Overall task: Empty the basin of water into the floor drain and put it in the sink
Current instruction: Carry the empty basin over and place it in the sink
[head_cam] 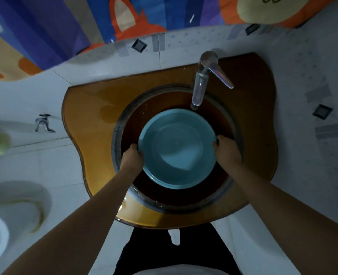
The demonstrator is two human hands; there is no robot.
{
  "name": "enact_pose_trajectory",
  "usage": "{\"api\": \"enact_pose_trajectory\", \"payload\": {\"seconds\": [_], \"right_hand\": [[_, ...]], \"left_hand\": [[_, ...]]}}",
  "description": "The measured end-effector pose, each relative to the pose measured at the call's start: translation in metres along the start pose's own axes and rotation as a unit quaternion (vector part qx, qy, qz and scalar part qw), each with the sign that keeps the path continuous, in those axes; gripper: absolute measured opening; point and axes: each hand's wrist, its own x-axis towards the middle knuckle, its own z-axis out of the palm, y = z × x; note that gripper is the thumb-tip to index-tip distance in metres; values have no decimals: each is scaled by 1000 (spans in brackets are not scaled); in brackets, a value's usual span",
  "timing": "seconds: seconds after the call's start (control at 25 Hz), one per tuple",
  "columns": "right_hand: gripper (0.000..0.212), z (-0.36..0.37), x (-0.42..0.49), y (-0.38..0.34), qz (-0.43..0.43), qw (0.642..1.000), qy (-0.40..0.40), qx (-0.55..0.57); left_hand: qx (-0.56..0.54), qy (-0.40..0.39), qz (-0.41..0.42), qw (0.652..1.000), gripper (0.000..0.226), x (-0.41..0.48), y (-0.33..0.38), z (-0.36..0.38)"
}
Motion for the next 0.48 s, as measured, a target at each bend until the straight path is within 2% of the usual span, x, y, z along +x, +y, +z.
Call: {"api": "enact_pose_trajectory", "payload": {"seconds": [0.2,0.48], "right_hand": [[21,-5,11,-3,-11,1000,18,-12],[24,9,4,0,19,999,37,28]], "left_hand": [[-21,-2,-28,999,17,-10,-3,10],[-46,21,-9,999,18,-5,-5,2]]}}
